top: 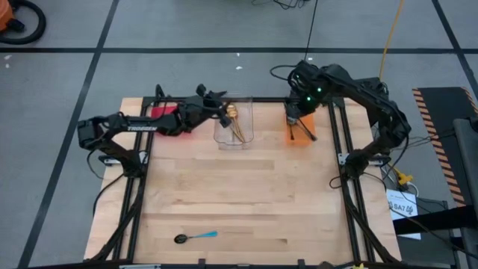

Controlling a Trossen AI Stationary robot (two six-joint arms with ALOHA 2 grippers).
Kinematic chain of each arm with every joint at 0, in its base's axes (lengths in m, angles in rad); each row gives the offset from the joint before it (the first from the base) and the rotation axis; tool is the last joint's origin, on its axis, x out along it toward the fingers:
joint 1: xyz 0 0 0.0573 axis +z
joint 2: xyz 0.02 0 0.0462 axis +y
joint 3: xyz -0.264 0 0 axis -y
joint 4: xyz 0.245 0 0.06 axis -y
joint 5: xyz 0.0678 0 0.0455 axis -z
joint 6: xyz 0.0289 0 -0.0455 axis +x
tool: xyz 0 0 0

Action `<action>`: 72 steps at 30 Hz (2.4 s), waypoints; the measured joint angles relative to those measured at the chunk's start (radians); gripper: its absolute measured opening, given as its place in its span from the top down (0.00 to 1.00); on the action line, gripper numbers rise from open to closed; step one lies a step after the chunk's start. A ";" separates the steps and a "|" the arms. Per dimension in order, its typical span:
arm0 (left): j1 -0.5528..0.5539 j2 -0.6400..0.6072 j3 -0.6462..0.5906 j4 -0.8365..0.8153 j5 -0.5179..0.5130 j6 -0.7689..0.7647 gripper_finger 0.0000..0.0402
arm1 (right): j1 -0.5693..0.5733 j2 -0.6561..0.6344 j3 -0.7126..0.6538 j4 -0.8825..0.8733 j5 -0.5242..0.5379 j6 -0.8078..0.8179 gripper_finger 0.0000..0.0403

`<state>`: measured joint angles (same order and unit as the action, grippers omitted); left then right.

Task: Sort silverware by color (type)
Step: Put the black spoon into the orange bin, then put the blue spoon into the red bin

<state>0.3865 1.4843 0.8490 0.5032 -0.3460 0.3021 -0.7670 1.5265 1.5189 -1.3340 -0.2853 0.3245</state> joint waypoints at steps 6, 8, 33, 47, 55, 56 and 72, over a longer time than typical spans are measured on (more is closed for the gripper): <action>0.071 -0.049 0.000 -0.010 -0.007 0.049 0.57 | -0.062 0.030 -0.079 -0.063 -0.034 -0.003 0.99; 0.095 -0.066 -0.001 -0.019 -0.007 0.058 0.57 | -0.083 0.044 -0.117 -0.063 -0.076 -0.004 0.99; 0.274 -0.135 -0.001 -0.088 -0.025 0.111 0.57 | -0.218 0.307 -0.170 0.014 -0.094 0.007 0.99; 0.293 -0.134 -0.001 -0.089 -0.023 0.096 0.57 | -0.247 0.317 -0.170 0.130 -0.077 -0.054 0.98; 0.292 -0.134 -0.001 -0.105 -0.022 0.080 0.57 | -0.246 0.317 -0.170 0.155 -0.042 -0.078 0.91; 0.292 -0.134 -0.001 -0.110 -0.022 0.079 0.57 | -0.246 0.317 -0.170 0.153 -0.030 -0.081 0.90; 0.222 -0.134 -0.001 -0.248 -0.022 -0.004 0.57 | -0.230 0.279 -0.123 0.044 -0.030 -0.148 0.79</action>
<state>0.6086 1.3506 0.8482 0.2555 -0.3679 0.2982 -0.9968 1.8051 1.3960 -1.2902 -0.3158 0.1764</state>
